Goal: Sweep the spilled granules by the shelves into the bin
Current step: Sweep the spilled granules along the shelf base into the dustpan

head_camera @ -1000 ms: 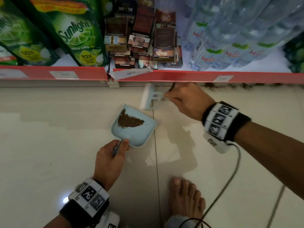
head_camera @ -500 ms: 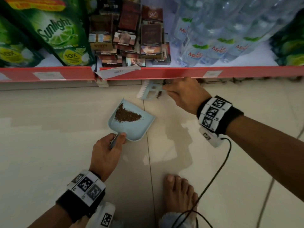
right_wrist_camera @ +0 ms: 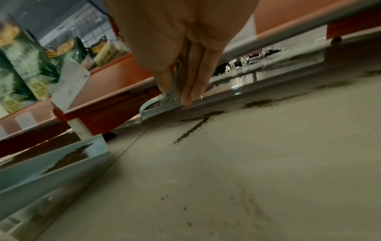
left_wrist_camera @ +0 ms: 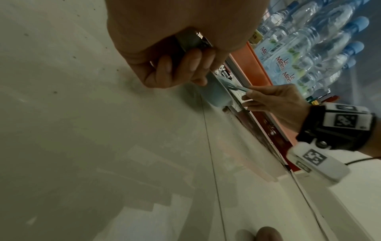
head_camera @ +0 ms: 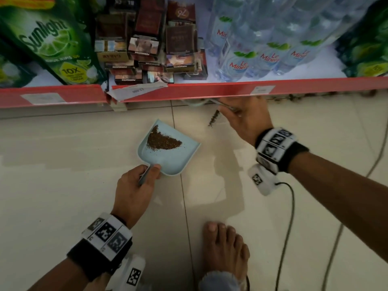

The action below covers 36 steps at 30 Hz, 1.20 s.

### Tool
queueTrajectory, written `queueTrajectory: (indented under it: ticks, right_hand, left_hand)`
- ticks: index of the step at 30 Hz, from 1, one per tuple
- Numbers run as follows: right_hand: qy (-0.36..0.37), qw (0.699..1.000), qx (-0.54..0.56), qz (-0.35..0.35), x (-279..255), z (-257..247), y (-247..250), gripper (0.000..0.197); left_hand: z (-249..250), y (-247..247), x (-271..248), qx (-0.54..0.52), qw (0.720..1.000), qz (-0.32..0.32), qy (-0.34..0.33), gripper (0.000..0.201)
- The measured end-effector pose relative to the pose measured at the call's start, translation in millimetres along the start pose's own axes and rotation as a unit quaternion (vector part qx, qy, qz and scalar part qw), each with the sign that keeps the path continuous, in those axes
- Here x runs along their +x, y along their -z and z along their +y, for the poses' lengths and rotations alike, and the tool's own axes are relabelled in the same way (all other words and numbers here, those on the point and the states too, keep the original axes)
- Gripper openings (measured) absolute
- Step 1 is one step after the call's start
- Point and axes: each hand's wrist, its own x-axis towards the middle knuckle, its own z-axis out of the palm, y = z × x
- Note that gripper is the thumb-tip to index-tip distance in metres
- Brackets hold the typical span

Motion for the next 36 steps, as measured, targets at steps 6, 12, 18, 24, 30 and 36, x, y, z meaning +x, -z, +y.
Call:
queueTrajectory:
  ticks: [6,12,18,24,30,36]
  right_hand:
    - [-0.042,0.988,-0.104,-0.106,-5.4,5.5,1.5,0.032]
    - [-0.009,0.988,-0.128,-0.088,-30.5,18.3,46.7,0.018]
    - [-0.005,0.998,-0.064,-0.027,-12.5,-6.1,9.4,0.024]
    - [-0.061,0.982,-0.133,-0.118,-33.5,10.4,14.4,0.022]
    - [-0.016,0.993,-0.109,-0.052,-56.2,27.5,53.1,0.021]
    - [0.081,0.996,0.008,-0.032,-17.7,2.0,20.8,0.019]
  left_hand:
    - [7.0,-1.3,1.9,-0.013,1.0,-0.003,-0.007,0.035]
    - [4.2,-2.3,1.7,-0.018,1.0,-0.013,0.003,0.035]
    - [13.5,-11.1,5.4,-0.003,0.999,-0.035,-0.006,0.035]
    - [22.9,-12.1,3.7,-0.026,0.999,-0.038,-0.008,0.033]
    - [19.0,-10.4,1.3,-0.043,0.999,-0.026,0.004,0.034]
    - [18.2,-16.1,0.2,-0.017,0.999,-0.047,-0.006,0.035]
